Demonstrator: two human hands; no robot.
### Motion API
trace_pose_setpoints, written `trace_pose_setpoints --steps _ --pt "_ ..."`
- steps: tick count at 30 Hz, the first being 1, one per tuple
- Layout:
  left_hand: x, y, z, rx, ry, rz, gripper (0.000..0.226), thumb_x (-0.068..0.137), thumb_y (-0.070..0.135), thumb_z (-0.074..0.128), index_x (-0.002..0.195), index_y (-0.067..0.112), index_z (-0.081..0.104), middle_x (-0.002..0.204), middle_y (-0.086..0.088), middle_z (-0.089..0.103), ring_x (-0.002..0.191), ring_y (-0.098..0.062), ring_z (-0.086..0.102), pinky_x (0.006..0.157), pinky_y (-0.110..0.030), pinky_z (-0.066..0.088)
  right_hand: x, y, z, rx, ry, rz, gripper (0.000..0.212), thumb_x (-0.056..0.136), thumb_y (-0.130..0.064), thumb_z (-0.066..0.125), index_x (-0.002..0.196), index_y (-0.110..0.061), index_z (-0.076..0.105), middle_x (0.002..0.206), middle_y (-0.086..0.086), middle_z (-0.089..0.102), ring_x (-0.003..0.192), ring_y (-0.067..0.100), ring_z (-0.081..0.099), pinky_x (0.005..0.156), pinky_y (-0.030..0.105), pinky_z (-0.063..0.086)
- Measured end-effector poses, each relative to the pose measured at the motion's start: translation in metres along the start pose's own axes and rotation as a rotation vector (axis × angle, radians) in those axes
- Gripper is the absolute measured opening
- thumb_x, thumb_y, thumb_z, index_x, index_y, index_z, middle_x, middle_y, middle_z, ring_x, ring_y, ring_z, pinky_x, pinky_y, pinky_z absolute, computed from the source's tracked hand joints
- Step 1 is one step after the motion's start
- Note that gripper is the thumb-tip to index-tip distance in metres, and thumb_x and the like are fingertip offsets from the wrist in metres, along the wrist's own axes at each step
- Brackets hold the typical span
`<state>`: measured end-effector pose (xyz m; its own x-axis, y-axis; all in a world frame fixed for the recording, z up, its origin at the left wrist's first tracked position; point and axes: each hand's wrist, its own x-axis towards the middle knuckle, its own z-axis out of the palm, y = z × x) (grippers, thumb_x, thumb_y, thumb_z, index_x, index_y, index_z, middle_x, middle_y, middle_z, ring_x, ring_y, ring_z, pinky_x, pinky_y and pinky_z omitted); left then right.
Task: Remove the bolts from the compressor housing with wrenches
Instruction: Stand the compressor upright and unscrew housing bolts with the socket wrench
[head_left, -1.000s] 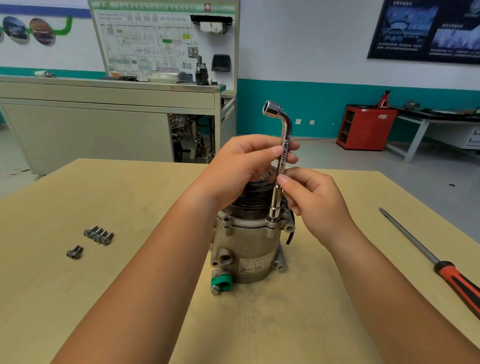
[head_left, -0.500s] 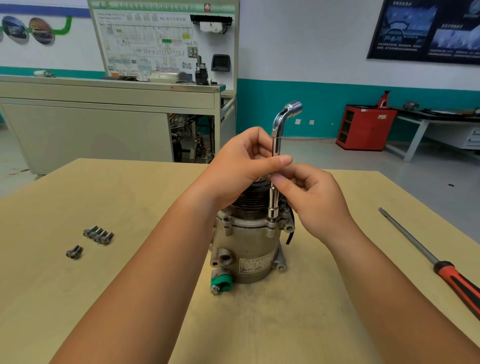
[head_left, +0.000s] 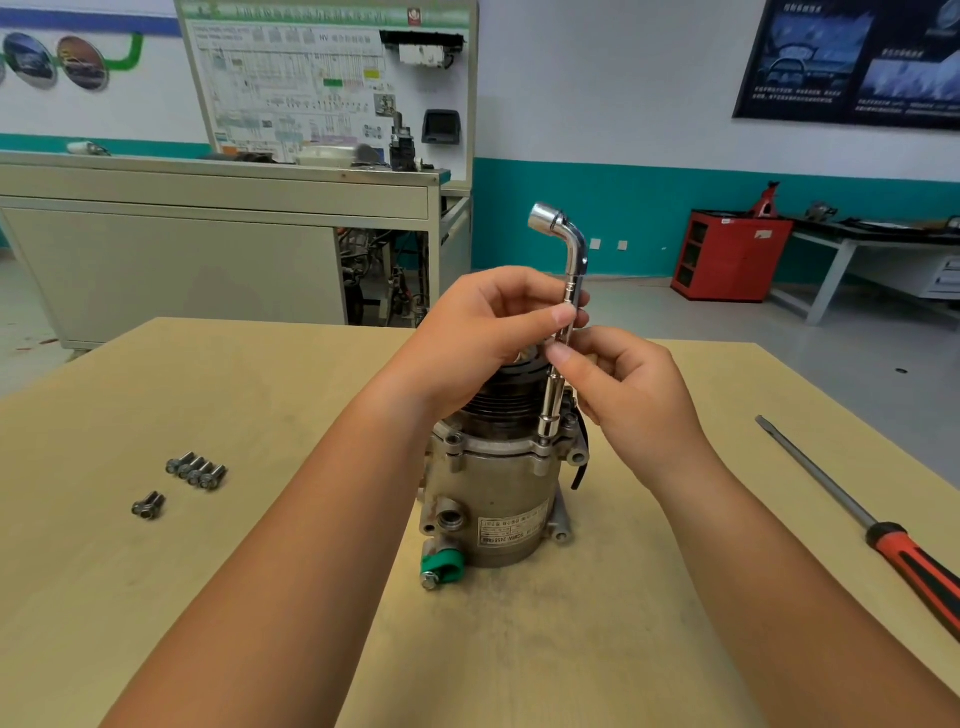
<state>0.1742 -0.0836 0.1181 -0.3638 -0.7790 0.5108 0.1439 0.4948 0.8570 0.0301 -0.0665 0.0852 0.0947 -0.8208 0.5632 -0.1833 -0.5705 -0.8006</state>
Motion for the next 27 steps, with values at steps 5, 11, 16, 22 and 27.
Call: trace_pose_setpoints --steps 5,11,16,22,27 --pt "0.0012 -0.0031 0.0003 0.03 0.026 0.017 0.018 0.072 0.012 0.07 0.076 0.016 0.053 0.062 0.015 0.058 0.056 0.0 0.053 0.055 -0.012 0.043 0.0025 0.0026 -0.0001 -0.055 0.025 -0.009 0.012 0.08 -0.018 0.071 0.072 -0.026 0.065 0.055 0.001 0.048 0.052 0.006 0.04 0.052 0.02 0.037" --pt "0.0006 -0.0008 0.0007 0.045 -0.007 0.008 0.019 0.073 0.012 0.071 0.088 0.02 0.063 0.075 0.013 0.066 0.068 -0.001 0.06 0.065 -0.014 0.049 -0.0019 -0.0005 -0.0013 -0.039 -0.073 -0.057 0.014 0.092 -0.016 0.056 0.09 -0.016 0.069 0.047 -0.014 0.044 0.045 0.001 0.039 0.048 0.01 0.03" --pt "-0.0018 0.0022 0.0016 0.019 -0.028 0.013 0.022 0.096 0.001 0.048 0.1 0.014 0.065 0.077 0.01 0.07 0.056 0.006 0.058 0.052 -0.003 0.039 -0.0024 0.0003 -0.0008 0.023 -0.056 0.016 0.03 0.096 -0.012 0.048 0.072 -0.006 0.064 0.046 -0.011 0.04 0.044 0.004 0.035 0.045 0.017 0.03" --pt "-0.0013 -0.0007 0.0034 0.022 0.025 0.051 0.024 0.088 0.003 0.061 0.078 0.025 0.066 0.076 0.012 0.07 0.073 0.0 0.065 0.057 -0.008 0.044 -0.0013 -0.0005 0.0016 0.001 0.016 0.005 0.01 0.087 -0.017 0.063 0.079 -0.022 0.067 0.051 -0.006 0.039 0.047 0.003 0.035 0.047 0.015 0.031" --pt "0.0012 -0.0065 0.0019 0.079 0.095 0.077 0.023 0.079 0.009 0.07 0.072 0.019 0.051 0.06 0.016 0.055 0.058 0.0 0.05 0.059 -0.014 0.044 -0.0003 0.0012 0.0034 -0.059 0.072 -0.024 0.014 0.079 -0.018 0.072 0.072 -0.028 0.064 0.05 -0.002 0.047 0.05 0.004 0.04 0.05 0.015 0.036"
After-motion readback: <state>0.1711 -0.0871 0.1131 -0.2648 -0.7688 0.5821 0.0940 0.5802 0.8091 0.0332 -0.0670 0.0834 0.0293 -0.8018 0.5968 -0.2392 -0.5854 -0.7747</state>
